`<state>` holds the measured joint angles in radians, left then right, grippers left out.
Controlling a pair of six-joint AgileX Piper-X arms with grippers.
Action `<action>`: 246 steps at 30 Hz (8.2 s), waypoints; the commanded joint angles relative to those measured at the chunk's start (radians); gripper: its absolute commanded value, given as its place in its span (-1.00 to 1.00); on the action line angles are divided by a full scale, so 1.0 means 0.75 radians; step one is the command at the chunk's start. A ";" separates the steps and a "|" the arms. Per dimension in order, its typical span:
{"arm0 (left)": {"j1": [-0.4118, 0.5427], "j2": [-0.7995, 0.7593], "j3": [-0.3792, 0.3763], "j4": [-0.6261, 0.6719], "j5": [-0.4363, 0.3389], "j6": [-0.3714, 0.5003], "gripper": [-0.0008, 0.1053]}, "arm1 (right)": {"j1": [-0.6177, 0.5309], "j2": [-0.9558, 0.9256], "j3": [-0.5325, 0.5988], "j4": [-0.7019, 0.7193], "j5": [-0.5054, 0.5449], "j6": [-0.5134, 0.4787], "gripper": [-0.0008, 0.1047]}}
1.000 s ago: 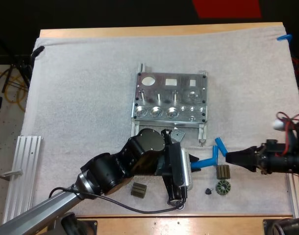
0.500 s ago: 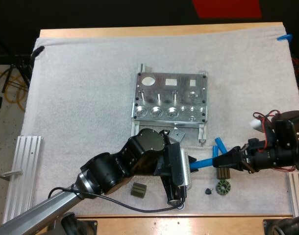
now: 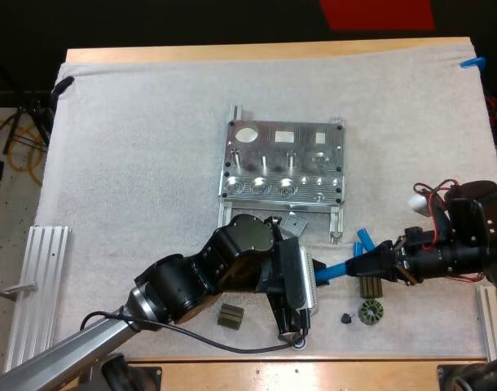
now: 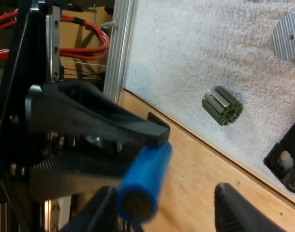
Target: Load cells from right to left
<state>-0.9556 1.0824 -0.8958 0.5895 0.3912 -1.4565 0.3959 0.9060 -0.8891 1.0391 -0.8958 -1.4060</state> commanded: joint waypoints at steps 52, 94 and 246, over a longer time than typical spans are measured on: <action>-0.009 0.066 0.004 -0.134 0.084 0.005 -0.98 | 0.040 0.002 -0.009 -0.013 -0.008 0.017 -0.15; -0.009 -0.104 0.004 -0.088 0.163 -0.006 -0.98 | 0.037 0.002 -0.009 -0.017 -0.002 -0.156 -0.91; -0.009 -0.385 0.004 0.363 -1.016 -0.664 0.08 | 0.175 1.236 -0.878 0.170 1.283 -1.024 -0.91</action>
<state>-0.9576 0.7987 -0.8842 0.8610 -0.3468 -1.9528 0.5266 1.8420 -1.5409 1.1648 0.0786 -2.1755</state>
